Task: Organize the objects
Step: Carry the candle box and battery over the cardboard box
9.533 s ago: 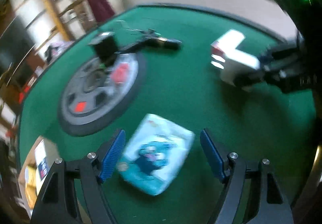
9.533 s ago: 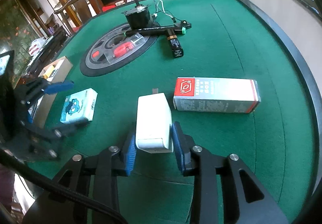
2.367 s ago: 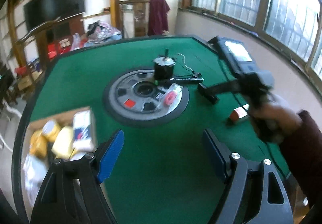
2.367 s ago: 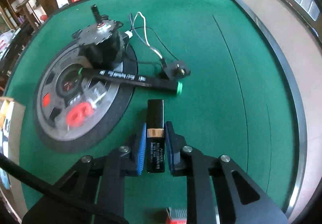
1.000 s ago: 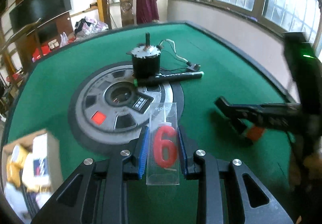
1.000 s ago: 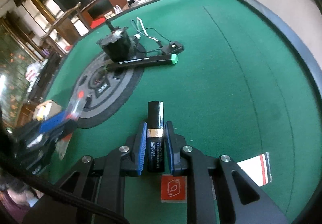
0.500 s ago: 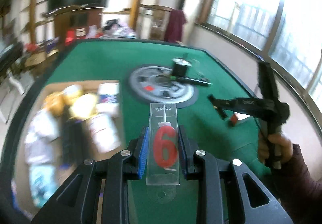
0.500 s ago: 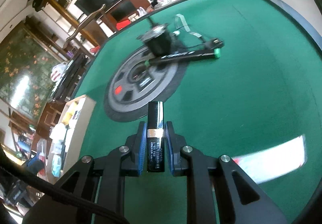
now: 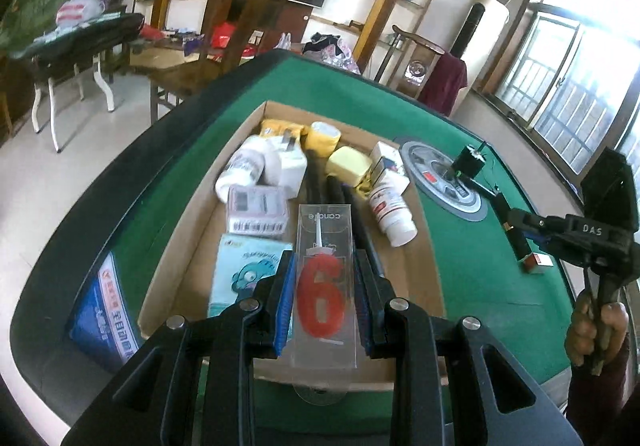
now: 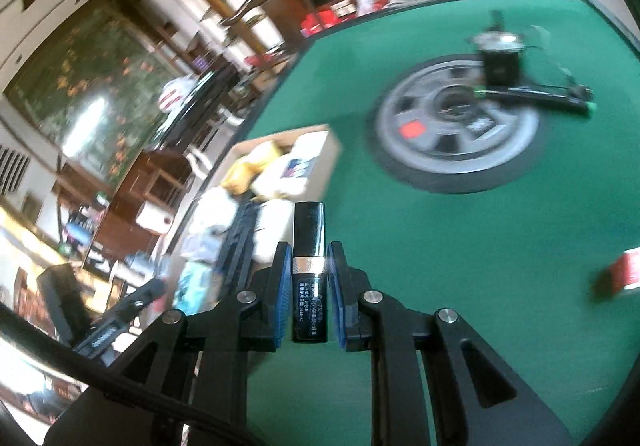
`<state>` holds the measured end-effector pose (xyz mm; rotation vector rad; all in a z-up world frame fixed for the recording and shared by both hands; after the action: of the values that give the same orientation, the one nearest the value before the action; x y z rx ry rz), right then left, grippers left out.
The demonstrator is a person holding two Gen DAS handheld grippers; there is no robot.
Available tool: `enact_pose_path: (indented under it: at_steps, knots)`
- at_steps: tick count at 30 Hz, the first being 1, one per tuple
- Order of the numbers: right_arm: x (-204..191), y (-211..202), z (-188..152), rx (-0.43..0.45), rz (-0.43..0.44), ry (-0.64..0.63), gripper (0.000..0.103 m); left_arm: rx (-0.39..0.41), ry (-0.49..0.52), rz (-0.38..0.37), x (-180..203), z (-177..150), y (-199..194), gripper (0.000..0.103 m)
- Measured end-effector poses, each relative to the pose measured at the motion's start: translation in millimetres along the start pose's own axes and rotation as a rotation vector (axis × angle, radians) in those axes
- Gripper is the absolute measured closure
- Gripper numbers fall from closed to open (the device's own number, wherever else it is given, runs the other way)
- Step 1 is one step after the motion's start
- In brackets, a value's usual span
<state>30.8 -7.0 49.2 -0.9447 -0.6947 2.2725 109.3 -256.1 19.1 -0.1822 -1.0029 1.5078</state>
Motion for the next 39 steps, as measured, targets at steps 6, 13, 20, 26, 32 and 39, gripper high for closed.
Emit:
enact_pose_path:
  at_steps: [6, 13, 20, 26, 32, 39]
  knots:
    - [-42.2, 41.2, -6.6, -0.073, 0.037, -0.051, 0.087, -0.022, 0.01, -0.019, -0.8, -7.4, 10.5, 0.08]
    - [-71.3, 79.3, -17.4, -0.147, 0.029, -0.098, 0.087, -0.029, 0.039, 0.008, 2.5, -14.0, 16.5, 0.08]
    - [-85.2, 97.3, -20.6, -0.169, -0.08, -0.188, 0.087, -0.017, 0.088, 0.086, 10.5, -17.4, 18.9, 0.08]
    - [-88.3, 109.5, -20.4, -0.199, -0.127, -0.221, 0.087, -0.013, 0.116, 0.159, 8.6, -18.8, 26.4, 0.08]
    - [-82.4, 123.9, -24.0, -0.232, -0.162, -0.219, 0.087, -0.026, 0.117, 0.175, 1.6, -20.8, 31.5, 0.08]
    - [-84.0, 128.6, -22.6, -0.235, -0.232, -0.264, 0.087, -0.023, 0.127, 0.182, -0.8, -19.7, 33.4, 0.08]
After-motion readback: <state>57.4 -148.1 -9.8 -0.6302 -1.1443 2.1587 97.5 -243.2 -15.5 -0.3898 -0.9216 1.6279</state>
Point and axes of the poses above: each gripper's, at about its wrist camera, not at the fingertips, and y roughly the way its jaws point, x to its right, z to its top, the point moved 4 cm from there along y, roughly the way its jaws point, and after that the axes turned 9 degrees about -y, right-handed, at the moved point
